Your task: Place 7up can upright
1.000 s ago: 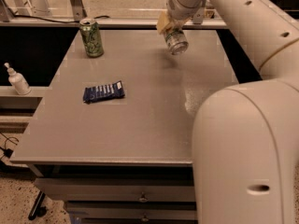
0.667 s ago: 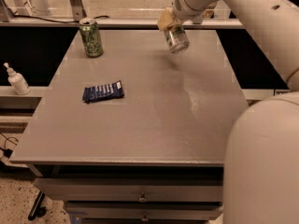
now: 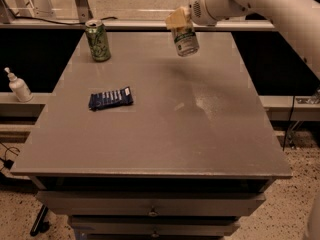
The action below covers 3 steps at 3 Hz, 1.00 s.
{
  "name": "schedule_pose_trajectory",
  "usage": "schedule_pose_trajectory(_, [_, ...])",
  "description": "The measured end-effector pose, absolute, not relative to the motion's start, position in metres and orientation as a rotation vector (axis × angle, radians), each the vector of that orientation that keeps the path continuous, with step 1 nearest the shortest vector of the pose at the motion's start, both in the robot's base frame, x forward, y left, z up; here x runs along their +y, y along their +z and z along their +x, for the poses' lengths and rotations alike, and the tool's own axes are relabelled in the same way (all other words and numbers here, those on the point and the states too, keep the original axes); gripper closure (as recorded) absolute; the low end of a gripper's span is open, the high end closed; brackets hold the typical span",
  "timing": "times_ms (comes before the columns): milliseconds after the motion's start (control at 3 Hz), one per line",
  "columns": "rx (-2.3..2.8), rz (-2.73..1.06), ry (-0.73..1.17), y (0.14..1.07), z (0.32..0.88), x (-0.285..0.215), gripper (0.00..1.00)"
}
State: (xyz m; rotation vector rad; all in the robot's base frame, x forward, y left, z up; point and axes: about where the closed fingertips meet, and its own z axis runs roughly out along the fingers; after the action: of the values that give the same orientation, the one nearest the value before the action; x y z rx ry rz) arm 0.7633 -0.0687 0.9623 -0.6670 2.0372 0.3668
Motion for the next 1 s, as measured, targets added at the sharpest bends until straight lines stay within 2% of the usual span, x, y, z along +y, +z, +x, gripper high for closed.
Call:
schedule_pose_trajectory(333, [1.891, -0.678, 0.468, 0.9731, 0.7483, -0.0609, 1.0])
schedule_pose_trajectory(1000, [1.842, -0.689, 0.498, 0.9753, 0.7453, -0.0594, 1.0])
